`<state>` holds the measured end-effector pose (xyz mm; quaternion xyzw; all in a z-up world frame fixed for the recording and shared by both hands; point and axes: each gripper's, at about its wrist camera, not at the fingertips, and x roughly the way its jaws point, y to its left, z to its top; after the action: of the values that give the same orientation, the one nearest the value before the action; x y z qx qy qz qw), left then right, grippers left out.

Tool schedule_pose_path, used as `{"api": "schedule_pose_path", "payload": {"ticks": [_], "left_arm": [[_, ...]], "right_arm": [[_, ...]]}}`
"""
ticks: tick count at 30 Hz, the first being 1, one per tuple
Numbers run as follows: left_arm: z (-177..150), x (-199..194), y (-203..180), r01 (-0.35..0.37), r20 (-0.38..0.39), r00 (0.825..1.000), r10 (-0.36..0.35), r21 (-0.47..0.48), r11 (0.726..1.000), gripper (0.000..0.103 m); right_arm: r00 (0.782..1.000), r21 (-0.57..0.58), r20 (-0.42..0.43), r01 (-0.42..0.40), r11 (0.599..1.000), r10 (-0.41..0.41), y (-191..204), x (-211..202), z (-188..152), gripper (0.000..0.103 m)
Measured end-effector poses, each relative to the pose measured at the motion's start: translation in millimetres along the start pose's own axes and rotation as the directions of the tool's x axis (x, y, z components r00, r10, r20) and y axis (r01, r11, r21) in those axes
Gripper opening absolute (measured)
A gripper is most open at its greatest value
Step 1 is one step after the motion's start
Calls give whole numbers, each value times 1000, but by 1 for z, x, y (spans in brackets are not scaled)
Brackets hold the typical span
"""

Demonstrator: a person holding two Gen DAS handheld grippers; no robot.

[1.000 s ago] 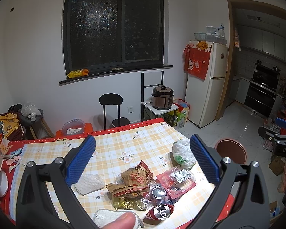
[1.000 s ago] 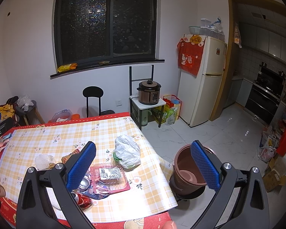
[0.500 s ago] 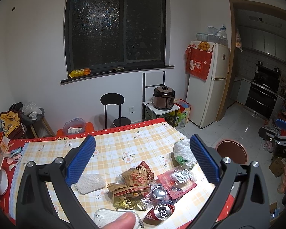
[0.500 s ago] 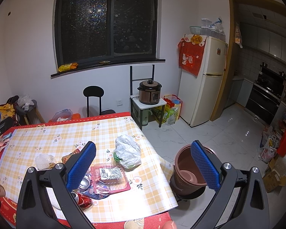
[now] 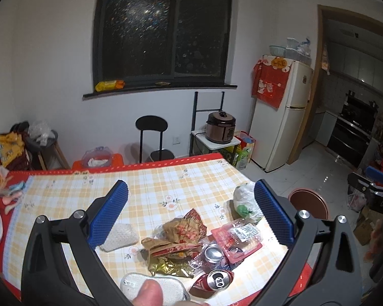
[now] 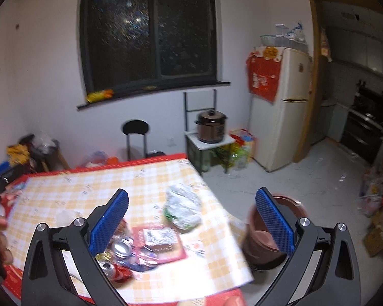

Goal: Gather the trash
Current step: 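Lower the right gripper onto the red Coke can and close it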

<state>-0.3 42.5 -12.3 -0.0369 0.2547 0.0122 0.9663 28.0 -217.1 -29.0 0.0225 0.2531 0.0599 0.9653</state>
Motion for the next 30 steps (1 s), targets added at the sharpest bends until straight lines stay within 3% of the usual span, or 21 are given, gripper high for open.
{"api": "schedule_pose_path", "payload": {"ticks": [6,10,14,19,21,24,30], "left_arm": [[-35,15,37,-74,-80,994,70,-45,996,98],[-67,25,58,-142,-165,977,131,-54,988,98],[-97,31,73,-187,-200,965,170,-68,980,97],[-125,43,89,-238,-248,945,212,-81,968,97],[-136,51,94,-258,-293,929,226,-74,963,97],[-151,58,105,-257,-340,919,201,-128,958,97],[-174,66,116,-273,-399,899,179,-191,943,97]], "right_arm": [[991,32,-93,-99,995,101,16,39,-36,98],[969,14,-202,-141,990,141,33,68,-66,98],[957,-47,-265,-139,989,122,48,85,-89,98],[934,-98,-314,-209,973,169,64,100,-108,98],[922,-130,-332,-255,958,201,74,107,-114,98],[900,-182,-358,-329,927,250,95,113,-124,98],[845,-352,-447,-468,811,294,145,123,-155,98]]}}
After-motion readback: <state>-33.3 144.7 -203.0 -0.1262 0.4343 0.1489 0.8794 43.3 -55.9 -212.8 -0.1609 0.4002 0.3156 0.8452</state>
